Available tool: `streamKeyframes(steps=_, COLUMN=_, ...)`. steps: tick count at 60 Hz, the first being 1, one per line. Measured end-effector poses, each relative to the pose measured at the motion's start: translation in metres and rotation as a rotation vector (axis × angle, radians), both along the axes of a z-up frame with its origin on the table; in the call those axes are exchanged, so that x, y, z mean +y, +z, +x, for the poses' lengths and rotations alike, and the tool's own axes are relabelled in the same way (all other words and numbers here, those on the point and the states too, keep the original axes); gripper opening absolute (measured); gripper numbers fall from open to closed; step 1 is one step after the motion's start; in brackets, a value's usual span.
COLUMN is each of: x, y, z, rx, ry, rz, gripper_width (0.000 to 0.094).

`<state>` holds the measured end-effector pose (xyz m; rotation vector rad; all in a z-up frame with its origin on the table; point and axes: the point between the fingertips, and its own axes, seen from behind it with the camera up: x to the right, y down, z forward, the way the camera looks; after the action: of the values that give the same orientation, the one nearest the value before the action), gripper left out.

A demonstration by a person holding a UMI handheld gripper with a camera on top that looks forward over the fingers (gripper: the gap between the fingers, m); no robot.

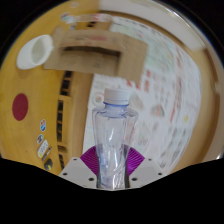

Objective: Pour water

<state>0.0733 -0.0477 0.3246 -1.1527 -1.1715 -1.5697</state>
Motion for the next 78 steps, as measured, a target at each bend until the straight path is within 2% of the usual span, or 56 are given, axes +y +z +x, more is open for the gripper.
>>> streamKeyframes(steps=5, x=0.020, y=-0.033, z=-0.055, rx=-0.197, ry=0.074, rz=-0.075, gripper_width=0.0308)
streamKeyframes(steps=13, x=0.039, y=-0.086, z=-0.101, rx=-0.422, ry=0.145, rz=-0.180, gripper_width=0.0307)
streamKeyframes(steps=23, x=0.047, y=-0.125, z=-0.125, rx=-0.542, ry=0.158, rz=-0.246, gripper_width=0.0310)
streamKeyframes(steps=31, x=0.046, y=-0.111, z=-0.126, rx=-0.463, ry=0.146, rz=-0.233, gripper_width=0.0309)
streamKeyframes(steps=39, x=0.042, y=-0.064, z=-0.116, rx=-0.150, ry=0.167, rz=-0.178, gripper_width=0.0310)
streamKeyframes(steps=45, x=0.032, y=-0.018, z=-0.107, rx=0.263, ry=0.189, rz=-0.109, gripper_width=0.0313)
streamKeyframes(steps=54, x=0.017, y=0.017, z=-0.098, rx=0.996, ry=0.278, rz=-0.073, gripper_width=0.0311)
streamKeyframes(steps=58, x=0.013, y=0.028, z=-0.087, rx=1.239, ry=0.323, rz=-0.097, gripper_width=0.0312)
streamKeyframes(steps=61, x=0.013, y=0.019, z=-0.085, rx=1.402, ry=0.337, rz=-0.116, gripper_width=0.0312)
streamKeyframes(steps=62, x=0.015, y=0.002, z=-0.094, rx=1.445, ry=0.327, rz=-0.104, gripper_width=0.0311)
streamKeyframes(steps=68, x=0.021, y=-0.046, z=-0.077, rx=1.618, ry=0.284, rz=-0.198, gripper_width=0.0310)
streamKeyframes(steps=78, x=0.042, y=-0.139, z=-0.073, rx=1.715, ry=0.202, rz=-0.299, gripper_width=0.0310)
